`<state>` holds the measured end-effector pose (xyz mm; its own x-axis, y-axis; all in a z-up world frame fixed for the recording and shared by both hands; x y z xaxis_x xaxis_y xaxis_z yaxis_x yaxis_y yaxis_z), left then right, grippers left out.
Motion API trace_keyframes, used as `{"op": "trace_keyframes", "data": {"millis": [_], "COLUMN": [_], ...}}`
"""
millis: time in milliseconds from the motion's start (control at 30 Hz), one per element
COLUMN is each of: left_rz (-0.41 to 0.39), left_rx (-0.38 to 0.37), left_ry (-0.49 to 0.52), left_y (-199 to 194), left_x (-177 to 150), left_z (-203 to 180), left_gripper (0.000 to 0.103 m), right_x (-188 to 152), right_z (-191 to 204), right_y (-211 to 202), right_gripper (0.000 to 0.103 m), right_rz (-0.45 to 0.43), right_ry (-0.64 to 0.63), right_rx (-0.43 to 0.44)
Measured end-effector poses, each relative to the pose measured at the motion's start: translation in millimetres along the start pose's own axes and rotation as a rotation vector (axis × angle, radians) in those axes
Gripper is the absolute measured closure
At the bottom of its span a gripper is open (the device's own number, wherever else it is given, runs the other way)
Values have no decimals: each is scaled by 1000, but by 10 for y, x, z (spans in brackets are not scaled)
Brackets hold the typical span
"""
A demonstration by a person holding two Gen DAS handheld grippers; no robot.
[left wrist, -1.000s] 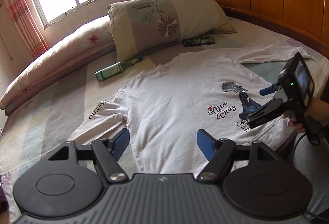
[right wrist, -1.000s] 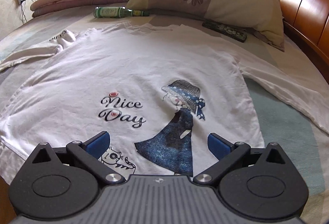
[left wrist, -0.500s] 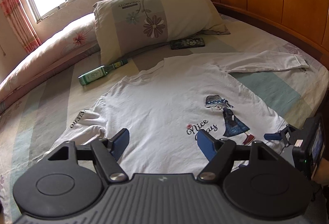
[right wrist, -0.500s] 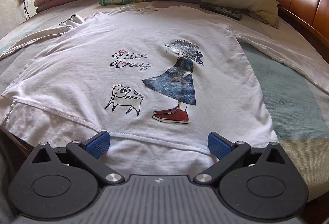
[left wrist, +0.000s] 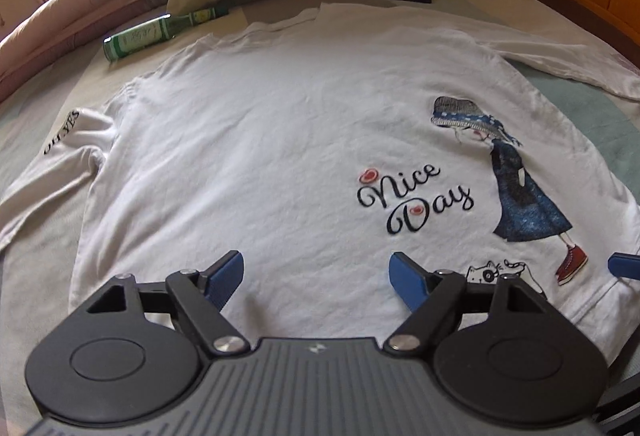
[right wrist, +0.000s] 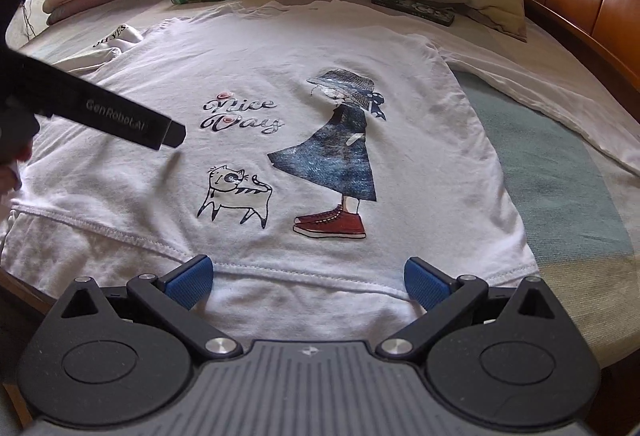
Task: Fold clothes
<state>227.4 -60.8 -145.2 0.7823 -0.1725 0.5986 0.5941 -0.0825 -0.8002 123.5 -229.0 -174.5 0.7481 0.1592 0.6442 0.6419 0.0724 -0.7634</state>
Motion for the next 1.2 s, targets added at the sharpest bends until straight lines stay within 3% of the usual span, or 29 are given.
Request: {"op": "trace_keyframes", "data": {"millis": [400, 633, 767, 867, 967, 1100, 1200], "left_rz": [-5, 5, 64, 70, 26, -55, -88], "left_rx": [-45, -78, -124, -183, -205, -172, -133], "left_ry": [-114, -121, -95, -79, -74, -76, -94], "left_y": [-251, -364, -427, -468, -467, -260, 27], "left_x": [-420, -631, -645, -533, -250, 270, 596], "left_z": [144, 195, 165, 159, 214, 388, 541], "left_gripper": [22, 18, 16, 16, 16, 15, 15], "right_x": [-5, 9, -2, -9, 2, 82, 274], "right_z": [5, 15, 12, 8, -2, -67, -201], "right_y": [-2, -3, -5, -7, -14, -71, -166], "right_gripper": [0, 0, 0, 0, 0, 0, 0], "right_rz": [-5, 13, 4, -1, 7, 28, -35], "right_ry": [3, 14, 14, 12, 1, 8, 17], "right_rx": [-4, -14, -12, -10, 2, 34, 50]}}
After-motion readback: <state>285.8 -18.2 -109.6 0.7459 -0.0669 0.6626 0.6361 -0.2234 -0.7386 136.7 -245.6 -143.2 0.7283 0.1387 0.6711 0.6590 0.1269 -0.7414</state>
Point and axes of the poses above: each gripper's, at about its wrist camera, not at the fingertips, and y roughly the way its jaws point, z to its left, x to its top, the point moved 3 cm from there along y, roughly the way its jaws point, and after that the axes turned 6 degrees about -y, right-handed, at the moved point
